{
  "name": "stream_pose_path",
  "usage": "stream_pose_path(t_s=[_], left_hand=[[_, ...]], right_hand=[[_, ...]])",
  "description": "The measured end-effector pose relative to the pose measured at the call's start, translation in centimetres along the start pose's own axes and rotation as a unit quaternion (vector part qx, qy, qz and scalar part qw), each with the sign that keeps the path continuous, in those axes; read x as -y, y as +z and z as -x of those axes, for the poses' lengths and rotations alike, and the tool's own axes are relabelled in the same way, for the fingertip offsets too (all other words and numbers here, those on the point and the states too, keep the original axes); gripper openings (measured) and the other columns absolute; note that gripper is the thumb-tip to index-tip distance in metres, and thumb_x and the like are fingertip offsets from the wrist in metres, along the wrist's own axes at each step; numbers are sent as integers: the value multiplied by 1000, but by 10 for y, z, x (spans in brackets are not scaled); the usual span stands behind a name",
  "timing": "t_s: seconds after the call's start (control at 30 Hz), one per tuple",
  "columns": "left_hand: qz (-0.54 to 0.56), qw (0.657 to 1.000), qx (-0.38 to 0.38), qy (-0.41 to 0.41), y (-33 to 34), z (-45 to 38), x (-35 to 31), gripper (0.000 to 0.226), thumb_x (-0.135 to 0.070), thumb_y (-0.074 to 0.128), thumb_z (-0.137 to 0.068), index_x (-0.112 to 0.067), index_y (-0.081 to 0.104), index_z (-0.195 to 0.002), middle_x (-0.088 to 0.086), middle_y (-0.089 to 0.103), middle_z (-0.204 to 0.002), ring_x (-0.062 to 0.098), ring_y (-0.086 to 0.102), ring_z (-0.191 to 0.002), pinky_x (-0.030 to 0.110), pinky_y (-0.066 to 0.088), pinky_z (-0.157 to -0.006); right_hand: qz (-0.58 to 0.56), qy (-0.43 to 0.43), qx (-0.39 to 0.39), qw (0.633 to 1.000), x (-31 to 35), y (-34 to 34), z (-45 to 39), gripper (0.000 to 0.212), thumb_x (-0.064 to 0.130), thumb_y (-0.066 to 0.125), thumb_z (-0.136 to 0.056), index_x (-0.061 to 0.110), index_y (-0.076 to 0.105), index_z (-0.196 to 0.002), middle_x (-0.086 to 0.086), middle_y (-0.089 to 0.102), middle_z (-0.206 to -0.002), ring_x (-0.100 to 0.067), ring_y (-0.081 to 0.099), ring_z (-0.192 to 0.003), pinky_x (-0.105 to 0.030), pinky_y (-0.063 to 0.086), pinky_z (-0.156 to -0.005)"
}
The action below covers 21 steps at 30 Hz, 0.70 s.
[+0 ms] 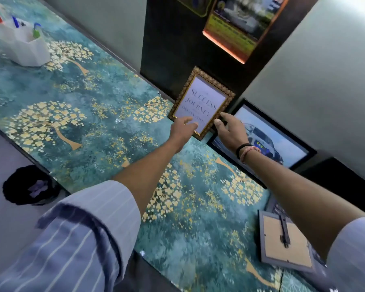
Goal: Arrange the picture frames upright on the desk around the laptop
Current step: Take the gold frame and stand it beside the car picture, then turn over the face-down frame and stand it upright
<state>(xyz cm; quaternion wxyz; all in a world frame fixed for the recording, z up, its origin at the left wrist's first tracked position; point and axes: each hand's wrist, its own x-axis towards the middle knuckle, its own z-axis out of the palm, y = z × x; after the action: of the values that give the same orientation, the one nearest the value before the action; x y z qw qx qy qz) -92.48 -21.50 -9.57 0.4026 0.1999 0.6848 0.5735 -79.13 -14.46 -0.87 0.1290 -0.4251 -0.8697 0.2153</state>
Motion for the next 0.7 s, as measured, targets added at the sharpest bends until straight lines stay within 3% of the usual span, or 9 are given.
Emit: stream_pose_path(t_s=[0.1, 0.2, 0.27, 0.37, 0.43, 0.53, 0.7], left_hand=[[23, 1000, 16, 12, 14, 46, -16, 49, -29, 64, -98, -5, 56, -141, 13, 61, -132, 31, 62, -121, 48, 54, -100], [44, 998, 32, 25, 42, 107, -31, 43, -29, 64, -98, -4, 61, -133, 11, 66, -116, 29, 66, -115, 40, 58, -87], [46, 998, 36, 29, 59, 141, -34, 42, -33, 64, -98, -6, 65, -129, 9, 68, -113, 28, 67, -113, 41, 59, -87], [43, 997, 50, 33, 91, 203, -39, 39, -35, 62, -98, -8, 66, -126, 8, 68, -112, 26, 68, -107, 43, 59, -87], [37, 997, 66, 31, 116, 243, -41, 38, -34, 63, -99, -8, 66, -126, 7, 68, -109, 25, 68, -103, 42, 59, -84], [20, 995, 98, 25, 153, 297, -39, 31, -31, 63, -99, -9, 67, -121, 6, 68, -107, 28, 69, -104, 44, 58, -85], [-22, 990, 142, 11, 202, 348, -17, 17, -28, 63, -99, -12, 69, -101, 4, 68, -95, 24, 68, -93, 42, 55, -81]], right_hand=[[-79, 55, -6, 995, -13, -14, 40, 43, 34, 50, -101, 4, 59, -131, -16, 64, -129, -30, 59, -119, -39, 44, -101], [-144, 70, -41, 986, -35, -44, 94, 35, 34, 48, -101, 3, 65, -104, -12, 70, -102, -29, 64, -99, -40, 46, -87], [-198, 89, -58, 974, -49, -62, 126, 39, 37, 47, -100, 3, 65, -97, -12, 70, -95, -28, 63, -92, -44, 48, -89], [-262, 125, -81, 953, -79, -96, 179, 41, 54, 46, -92, 19, 65, -81, -2, 67, -83, -29, 64, -90, -50, 53, -89], [-292, 147, -88, 941, -105, -116, 215, 43, 61, 46, -87, 23, 55, -71, 4, 58, -75, -25, 60, -80, -44, 52, -78], [-349, 173, -91, 916, -135, -142, 270, 45, 67, 48, -83, 23, 53, -81, -5, 47, -81, -20, 47, -75, -39, 42, -70], [-405, 220, -78, 884, -174, -160, 341, 48, 54, 47, -95, 7, 51, -86, -9, 43, -85, -22, 48, -77, -37, 52, -67]])
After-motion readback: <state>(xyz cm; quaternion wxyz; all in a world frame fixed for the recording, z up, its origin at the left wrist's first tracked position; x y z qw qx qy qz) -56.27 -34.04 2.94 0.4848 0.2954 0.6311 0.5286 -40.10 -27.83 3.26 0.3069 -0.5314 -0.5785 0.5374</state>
